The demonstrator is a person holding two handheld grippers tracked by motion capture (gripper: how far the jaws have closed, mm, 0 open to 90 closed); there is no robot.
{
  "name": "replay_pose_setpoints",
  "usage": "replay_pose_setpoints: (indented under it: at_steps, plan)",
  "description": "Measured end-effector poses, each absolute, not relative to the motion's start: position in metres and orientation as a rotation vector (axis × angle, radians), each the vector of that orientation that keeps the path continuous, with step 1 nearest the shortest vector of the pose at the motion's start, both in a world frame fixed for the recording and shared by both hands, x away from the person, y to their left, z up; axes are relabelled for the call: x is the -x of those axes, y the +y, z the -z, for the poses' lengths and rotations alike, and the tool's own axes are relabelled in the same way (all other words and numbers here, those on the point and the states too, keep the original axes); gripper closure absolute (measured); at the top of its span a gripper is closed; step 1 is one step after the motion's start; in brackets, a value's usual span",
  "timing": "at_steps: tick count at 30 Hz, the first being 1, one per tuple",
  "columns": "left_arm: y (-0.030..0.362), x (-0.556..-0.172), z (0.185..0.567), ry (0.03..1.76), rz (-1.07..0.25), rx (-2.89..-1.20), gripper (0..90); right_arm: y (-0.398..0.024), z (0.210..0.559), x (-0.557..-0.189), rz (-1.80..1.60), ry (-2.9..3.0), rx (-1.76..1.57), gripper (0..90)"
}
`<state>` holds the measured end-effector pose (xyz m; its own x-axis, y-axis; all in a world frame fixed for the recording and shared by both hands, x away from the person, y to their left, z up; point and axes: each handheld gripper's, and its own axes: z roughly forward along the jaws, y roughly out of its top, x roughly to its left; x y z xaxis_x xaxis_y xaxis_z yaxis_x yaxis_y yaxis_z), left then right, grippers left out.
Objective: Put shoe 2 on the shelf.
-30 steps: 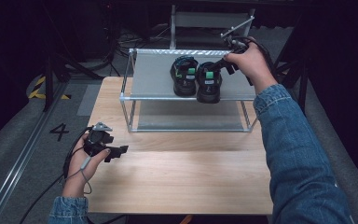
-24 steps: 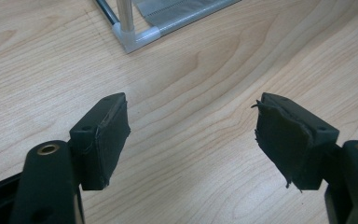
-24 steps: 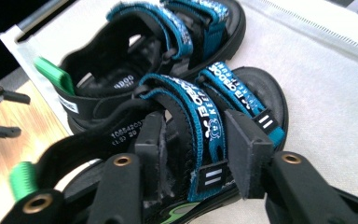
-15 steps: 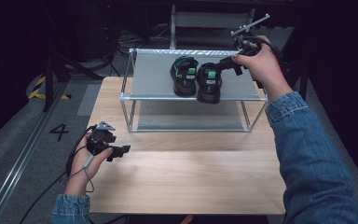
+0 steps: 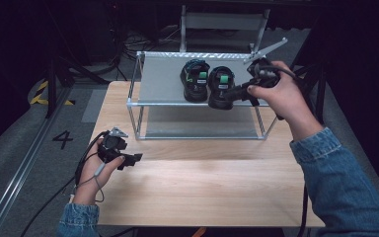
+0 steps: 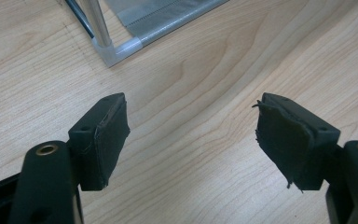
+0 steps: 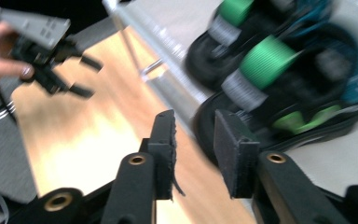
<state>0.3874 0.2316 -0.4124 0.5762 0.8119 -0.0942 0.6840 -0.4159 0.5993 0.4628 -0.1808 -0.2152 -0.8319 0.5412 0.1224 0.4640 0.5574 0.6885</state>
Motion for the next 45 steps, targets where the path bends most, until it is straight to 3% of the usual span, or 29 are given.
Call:
replay_pose_setpoints:
  at_steps: [13,30,45]
  plan:
    - [0.238,-0.383,0.412,1.205,-0.283,-2.202,25.7,-0.164,0.262,-0.472,-0.966,2.757,-0.88,90.0]
    - [0.237,-0.385,0.413,1.197,-0.278,-2.203,25.6,-0.171,0.27,-0.502,-1.054,2.801,-0.948,90.0]
    - [0.233,-0.388,0.413,1.18,-0.273,-2.214,25.7,-0.162,0.27,-0.508,-0.958,2.79,-0.909,89.1]
